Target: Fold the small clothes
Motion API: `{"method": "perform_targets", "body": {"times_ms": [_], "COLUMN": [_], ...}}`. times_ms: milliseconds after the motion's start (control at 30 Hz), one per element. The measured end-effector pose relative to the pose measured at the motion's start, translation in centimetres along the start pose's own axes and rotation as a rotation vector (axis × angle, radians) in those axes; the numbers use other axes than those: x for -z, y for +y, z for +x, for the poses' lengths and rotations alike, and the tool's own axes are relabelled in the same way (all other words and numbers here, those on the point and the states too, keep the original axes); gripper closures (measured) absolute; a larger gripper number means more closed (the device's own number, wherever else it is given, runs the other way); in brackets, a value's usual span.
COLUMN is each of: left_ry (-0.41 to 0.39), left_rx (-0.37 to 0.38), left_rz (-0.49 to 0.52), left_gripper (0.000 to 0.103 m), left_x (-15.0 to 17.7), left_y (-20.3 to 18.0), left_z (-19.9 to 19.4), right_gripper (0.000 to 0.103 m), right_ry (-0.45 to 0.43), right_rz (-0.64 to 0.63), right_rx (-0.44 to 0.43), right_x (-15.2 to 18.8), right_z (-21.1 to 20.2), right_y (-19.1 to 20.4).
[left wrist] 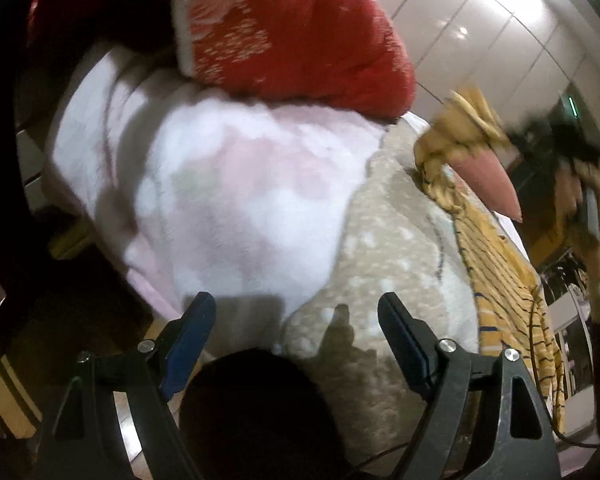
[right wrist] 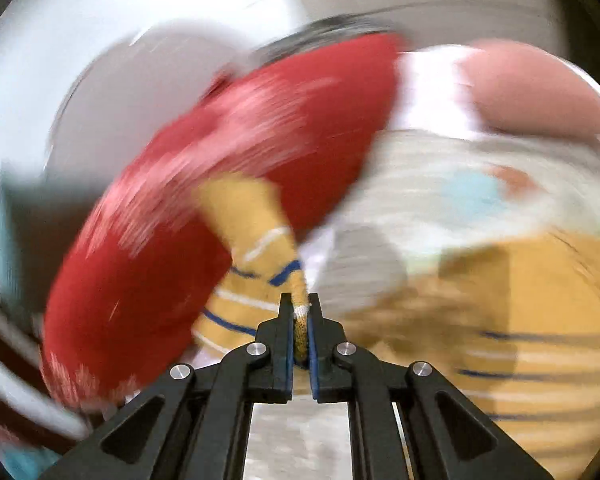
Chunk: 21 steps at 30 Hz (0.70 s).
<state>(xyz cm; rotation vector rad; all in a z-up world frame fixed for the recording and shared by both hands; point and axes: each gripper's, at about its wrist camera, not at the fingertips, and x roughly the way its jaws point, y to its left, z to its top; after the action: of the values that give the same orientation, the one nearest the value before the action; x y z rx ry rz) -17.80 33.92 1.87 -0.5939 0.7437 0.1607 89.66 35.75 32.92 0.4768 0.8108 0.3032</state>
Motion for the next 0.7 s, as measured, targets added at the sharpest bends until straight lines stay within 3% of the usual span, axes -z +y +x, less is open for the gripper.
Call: {"method": "perform_targets", "body": {"times_ms": [67, 100, 233, 333, 367, 400, 433, 567, 700], "left_ry": [0.008, 0.012, 0.028, 0.038, 0.038, 0.037, 0.035, 0.042, 0.063], "left_rx": [0.013, 0.022, 0.053, 0.067, 0.068, 0.068, 0.067, 0.065, 0.071], "left_rz": [0.013, 0.024, 0.079, 0.131, 0.151, 0.171, 0.191, 0.243, 0.288], "left_gripper": [0.021, 0.021, 0.021, 0.021, 0.021, 0.021, 0.021, 0.021, 0.021], "left_x": [0.0, -0.1, 0.1, 0.2, 0.2, 0.3, 0.4, 0.6, 0.8], "left_y": [-0.8, -1.4, -4.3, -6.5, -7.2, -7.9, -8.6, -10.8, -12.8], "left_z": [0.2, 0.3, 0.5, 0.4, 0.3, 0.2, 0.0, 0.1, 0.7], "right_gripper": [0.097, 0.097, 0.095, 0.089, 0.081, 0.062, 0.055, 0.055, 0.055], "right_ry": [-0.082, -0.096, -0.100, -0.066, -0.067, -0.073, -0.088, -0.132, -0.148], "right_rz": [0.149, 0.183, 0.340, 0.391, 0.431, 0.451, 0.470, 0.422, 0.444], "right_rx": [0.122, 0.160, 0.395, 0.485, 0.476, 0.450, 0.416, 0.436, 0.377], "right_x": [0.5, 0.9, 5.1, 7.5, 8.6, 9.1, 9.9, 11.7, 12.8], "right_z": [-4.8, -6.0, -11.2, -13.3, -14.3, -14.7, -15.8, -19.0, -21.1], "right_y": [-8.4, -10.1, -23.1, -29.4, -31.1, -31.8, -32.5, -32.7, -33.9]}}
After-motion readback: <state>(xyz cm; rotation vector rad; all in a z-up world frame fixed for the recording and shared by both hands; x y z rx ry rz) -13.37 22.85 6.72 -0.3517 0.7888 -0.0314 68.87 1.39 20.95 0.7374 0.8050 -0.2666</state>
